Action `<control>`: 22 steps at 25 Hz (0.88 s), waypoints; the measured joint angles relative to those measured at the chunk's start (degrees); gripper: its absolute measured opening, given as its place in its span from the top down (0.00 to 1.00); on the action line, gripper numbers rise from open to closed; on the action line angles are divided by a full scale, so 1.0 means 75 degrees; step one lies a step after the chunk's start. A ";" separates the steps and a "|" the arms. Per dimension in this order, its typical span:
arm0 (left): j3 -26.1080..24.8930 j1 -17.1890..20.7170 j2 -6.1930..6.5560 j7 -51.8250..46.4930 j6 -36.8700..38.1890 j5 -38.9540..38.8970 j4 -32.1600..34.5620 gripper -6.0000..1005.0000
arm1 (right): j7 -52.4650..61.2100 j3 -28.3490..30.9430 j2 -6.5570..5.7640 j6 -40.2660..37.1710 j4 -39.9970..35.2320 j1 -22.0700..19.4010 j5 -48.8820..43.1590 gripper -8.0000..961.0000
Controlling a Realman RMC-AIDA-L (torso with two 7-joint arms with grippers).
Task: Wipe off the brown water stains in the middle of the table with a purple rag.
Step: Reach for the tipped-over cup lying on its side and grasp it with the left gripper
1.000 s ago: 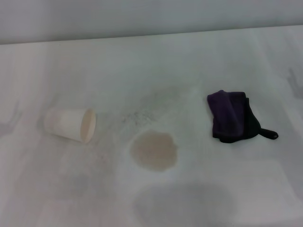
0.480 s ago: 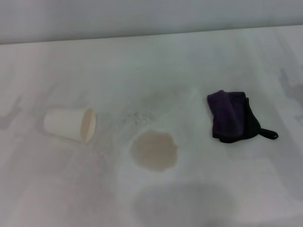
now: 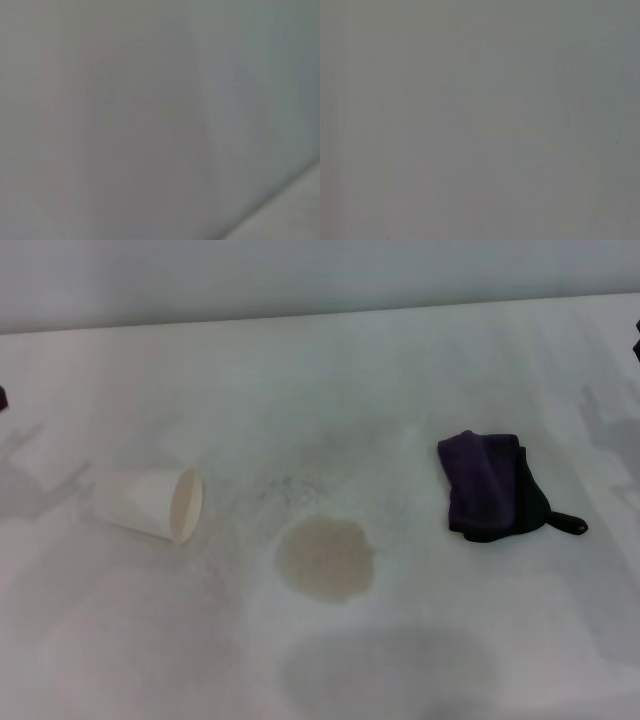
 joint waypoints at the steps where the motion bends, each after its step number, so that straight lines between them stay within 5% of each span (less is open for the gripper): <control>1: -0.0166 0.0025 0.0002 -0.0177 0.0013 0.0477 0.0310 0.11 | 0.0002 0.0001 0.0002 -0.0002 0.0002 0.0017 0.0011 0.32; 7: -0.1156 0.0019 -0.0035 -0.1570 0.0089 0.3503 0.1985 0.11 | 0.0006 0.0006 0.0074 -0.0007 0.0044 0.0187 -0.0027 0.32; 12: -0.1257 -0.0172 -0.0137 -0.2283 0.0182 0.5359 0.3044 0.11 | 0.0014 -0.0004 0.0083 0.0031 0.0154 0.0224 -0.0030 0.32; 19: -0.1188 -0.0662 -0.0551 -0.2527 0.0747 0.7160 0.3901 0.11 | 0.0022 0.0007 0.0083 0.0054 0.0198 0.0179 -0.0034 0.32; 22: -0.1028 -0.1087 -0.0851 -0.2483 0.1059 0.8208 0.4056 0.11 | 0.0022 0.0004 0.0083 0.0054 0.0216 0.0177 -0.0033 0.32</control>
